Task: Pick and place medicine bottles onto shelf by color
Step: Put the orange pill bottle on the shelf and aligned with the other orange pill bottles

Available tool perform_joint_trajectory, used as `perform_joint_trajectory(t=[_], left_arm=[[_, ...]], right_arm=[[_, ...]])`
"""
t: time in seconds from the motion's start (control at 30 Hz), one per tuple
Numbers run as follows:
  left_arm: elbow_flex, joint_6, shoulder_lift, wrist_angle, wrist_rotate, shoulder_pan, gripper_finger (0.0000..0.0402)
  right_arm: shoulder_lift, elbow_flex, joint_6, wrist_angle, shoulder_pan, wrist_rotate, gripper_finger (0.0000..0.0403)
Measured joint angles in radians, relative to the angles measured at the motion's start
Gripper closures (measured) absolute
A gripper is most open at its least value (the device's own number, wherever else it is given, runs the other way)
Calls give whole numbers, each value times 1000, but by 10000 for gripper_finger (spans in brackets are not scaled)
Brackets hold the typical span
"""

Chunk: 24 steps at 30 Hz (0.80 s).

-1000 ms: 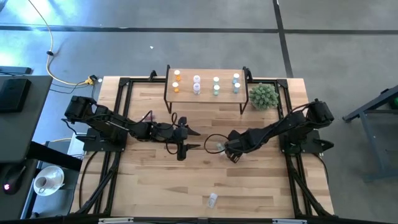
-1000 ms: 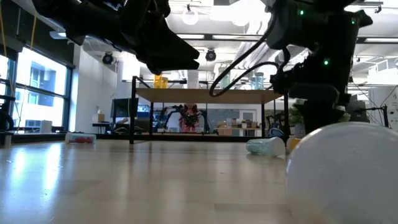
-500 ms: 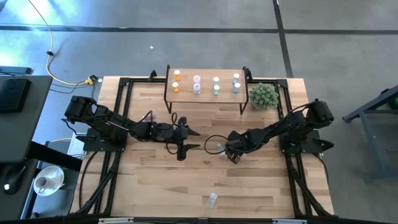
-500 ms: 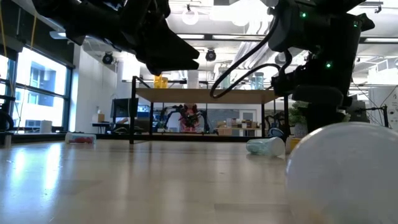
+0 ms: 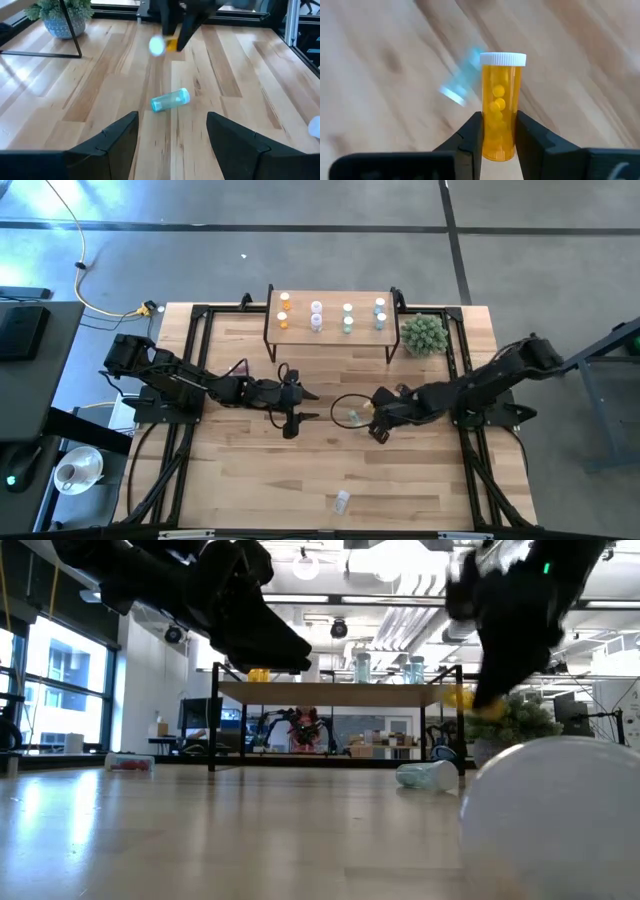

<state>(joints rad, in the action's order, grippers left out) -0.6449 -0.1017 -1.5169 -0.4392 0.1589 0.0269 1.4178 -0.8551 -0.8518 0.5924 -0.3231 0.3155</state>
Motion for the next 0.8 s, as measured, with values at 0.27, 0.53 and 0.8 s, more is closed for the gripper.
perform_joint_trajectory(t=[0.27, 0.53, 0.8], left_arm=[[0, 0, 0, -39, 0, 0, 178], [0, -3, 0, -80, -27, 0, 178], [0, 26, 0, -215, -148, 3, 178]], right_arm=[[-100, 0, 285, -269, -102, 285, 329], [-74, 0, 593, -544, -114, 351, 329], [-30, 0, 700, -688, -115, 371, 329]])
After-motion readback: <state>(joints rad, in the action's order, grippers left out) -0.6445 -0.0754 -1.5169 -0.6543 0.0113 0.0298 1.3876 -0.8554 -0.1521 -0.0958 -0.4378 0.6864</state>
